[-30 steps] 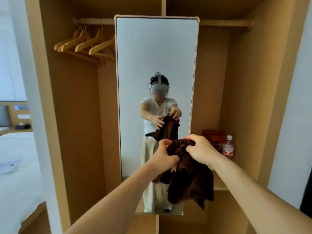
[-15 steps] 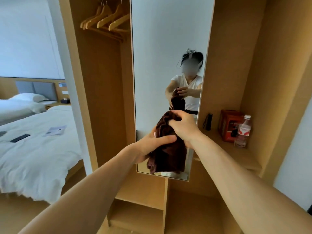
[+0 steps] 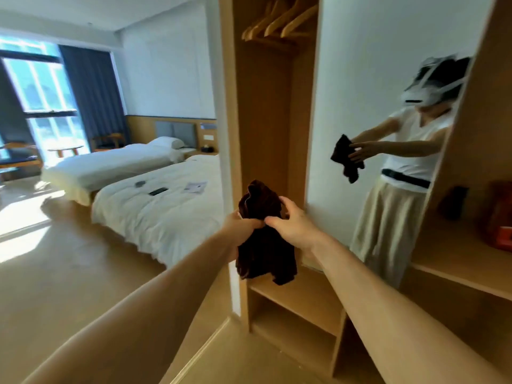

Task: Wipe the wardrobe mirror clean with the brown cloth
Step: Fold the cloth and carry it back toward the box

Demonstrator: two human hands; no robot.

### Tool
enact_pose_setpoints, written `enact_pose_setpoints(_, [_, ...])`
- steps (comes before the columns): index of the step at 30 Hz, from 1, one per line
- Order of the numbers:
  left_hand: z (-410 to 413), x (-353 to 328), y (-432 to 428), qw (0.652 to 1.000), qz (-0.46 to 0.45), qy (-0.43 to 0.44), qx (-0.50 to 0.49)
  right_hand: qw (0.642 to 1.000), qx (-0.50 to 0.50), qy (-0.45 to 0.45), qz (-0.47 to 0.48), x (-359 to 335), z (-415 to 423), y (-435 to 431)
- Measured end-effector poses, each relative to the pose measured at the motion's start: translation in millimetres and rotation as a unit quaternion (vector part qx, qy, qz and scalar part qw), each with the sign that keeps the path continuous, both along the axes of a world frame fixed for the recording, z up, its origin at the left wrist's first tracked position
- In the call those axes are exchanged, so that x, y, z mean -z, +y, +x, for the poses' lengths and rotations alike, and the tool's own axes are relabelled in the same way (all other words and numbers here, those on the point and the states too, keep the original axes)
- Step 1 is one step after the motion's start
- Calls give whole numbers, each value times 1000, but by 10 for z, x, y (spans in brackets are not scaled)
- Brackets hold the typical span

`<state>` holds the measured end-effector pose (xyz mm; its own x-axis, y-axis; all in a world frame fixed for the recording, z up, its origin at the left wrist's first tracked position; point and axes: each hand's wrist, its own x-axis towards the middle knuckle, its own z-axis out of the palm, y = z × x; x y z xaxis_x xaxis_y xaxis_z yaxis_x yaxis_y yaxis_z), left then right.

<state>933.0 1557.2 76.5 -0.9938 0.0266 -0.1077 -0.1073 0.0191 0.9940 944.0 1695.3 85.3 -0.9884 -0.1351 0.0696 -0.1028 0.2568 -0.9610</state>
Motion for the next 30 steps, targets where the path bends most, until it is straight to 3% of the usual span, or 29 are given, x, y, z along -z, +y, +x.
enact_pose_setpoints(5, [99,95,-700,991,66,-28,-112,995,-97,-12,-38,259,-41,-720])
enact_pose_setpoints(14, [252,483,-2226,957,192,-57,-208,981,-182,-14,-60,682,-146,-2318])
enact_pose_setpoints(21, [382,1058,-3637,917,235,-88,-311,973,-223,-38,49,1068,-200,-3843])
enact_pose_setpoints(30, [1054,2086,-5377,831,264,-153,-464,912,-360,-115,160,1994,109,-5809])
